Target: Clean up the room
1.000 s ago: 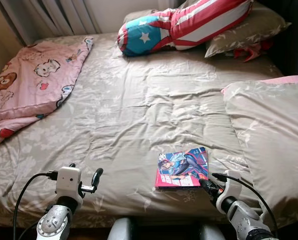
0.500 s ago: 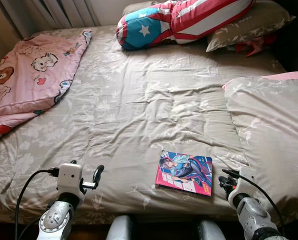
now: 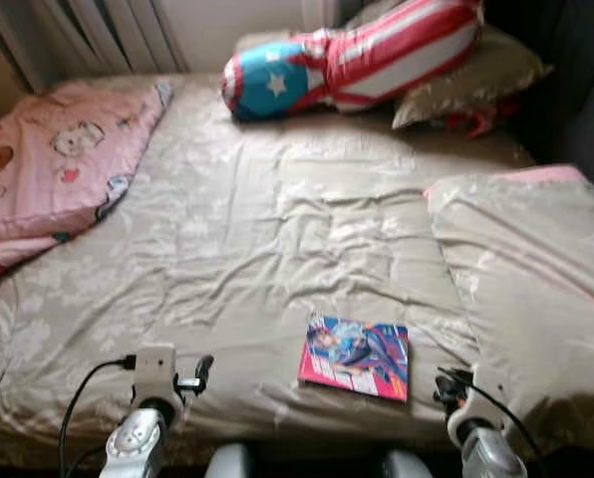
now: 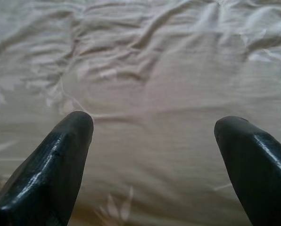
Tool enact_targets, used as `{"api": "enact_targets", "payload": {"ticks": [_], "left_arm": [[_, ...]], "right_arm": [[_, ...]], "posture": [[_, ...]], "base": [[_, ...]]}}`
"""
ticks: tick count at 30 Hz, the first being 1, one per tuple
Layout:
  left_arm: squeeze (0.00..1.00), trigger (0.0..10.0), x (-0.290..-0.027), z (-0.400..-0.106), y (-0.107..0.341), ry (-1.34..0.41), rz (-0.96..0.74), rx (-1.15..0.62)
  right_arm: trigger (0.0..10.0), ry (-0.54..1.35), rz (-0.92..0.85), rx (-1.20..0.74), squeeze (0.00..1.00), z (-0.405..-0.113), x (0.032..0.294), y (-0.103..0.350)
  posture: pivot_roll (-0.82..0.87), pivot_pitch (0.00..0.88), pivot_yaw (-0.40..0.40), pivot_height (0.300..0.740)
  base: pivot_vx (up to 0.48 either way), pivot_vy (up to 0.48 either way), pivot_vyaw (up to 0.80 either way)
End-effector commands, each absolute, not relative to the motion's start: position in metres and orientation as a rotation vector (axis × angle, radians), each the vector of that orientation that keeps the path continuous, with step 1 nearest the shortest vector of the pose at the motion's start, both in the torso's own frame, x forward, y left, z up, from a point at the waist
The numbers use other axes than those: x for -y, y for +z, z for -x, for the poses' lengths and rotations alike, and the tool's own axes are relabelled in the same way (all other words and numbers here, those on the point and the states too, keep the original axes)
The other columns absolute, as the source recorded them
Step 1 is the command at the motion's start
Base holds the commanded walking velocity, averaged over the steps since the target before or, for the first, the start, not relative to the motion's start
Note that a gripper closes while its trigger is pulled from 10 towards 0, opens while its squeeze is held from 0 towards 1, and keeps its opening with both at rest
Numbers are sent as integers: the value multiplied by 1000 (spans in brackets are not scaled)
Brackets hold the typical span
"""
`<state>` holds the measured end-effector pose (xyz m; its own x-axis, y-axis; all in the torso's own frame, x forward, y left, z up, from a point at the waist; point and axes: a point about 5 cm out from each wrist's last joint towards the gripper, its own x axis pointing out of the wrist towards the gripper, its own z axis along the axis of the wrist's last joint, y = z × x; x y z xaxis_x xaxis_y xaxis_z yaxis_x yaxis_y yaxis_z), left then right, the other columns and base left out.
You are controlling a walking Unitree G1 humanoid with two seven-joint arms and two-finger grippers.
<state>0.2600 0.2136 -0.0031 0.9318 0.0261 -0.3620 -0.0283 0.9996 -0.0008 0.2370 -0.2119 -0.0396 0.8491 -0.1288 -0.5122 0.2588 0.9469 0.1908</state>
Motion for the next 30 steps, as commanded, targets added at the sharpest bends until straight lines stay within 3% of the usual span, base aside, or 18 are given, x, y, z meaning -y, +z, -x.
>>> {"api": "enact_targets", "payload": {"ticks": [1, 12, 19, 30], "left_arm": [[0, 10000, -215, -253, -15, 58, 37, -432], [0, 10000, -206, -237, -41, 18, -6, -607], [0, 10000, -224, -218, -54, 50, -22, -736], [0, 10000, -238, -204, -60, 69, -58, -799]], "right_arm": [[10000, -208, -232, -527, 0, -232, 208, -43], [10000, -202, -206, -656, 0, -213, 197, -60], [10000, -192, -218, -795, 0, -185, 185, -80], [10000, -225, -191, -889, 0, -160, 199, -90]], "posture": [[-80, 0, 14, 642], [-87, 0, 17, 690], [-125, 0, 46, 740], [-140, 0, 47, 740]], "base": [[0, 0, 0], [0, 0, 0], [0, 0, 0], [0, 0, 0]]}}
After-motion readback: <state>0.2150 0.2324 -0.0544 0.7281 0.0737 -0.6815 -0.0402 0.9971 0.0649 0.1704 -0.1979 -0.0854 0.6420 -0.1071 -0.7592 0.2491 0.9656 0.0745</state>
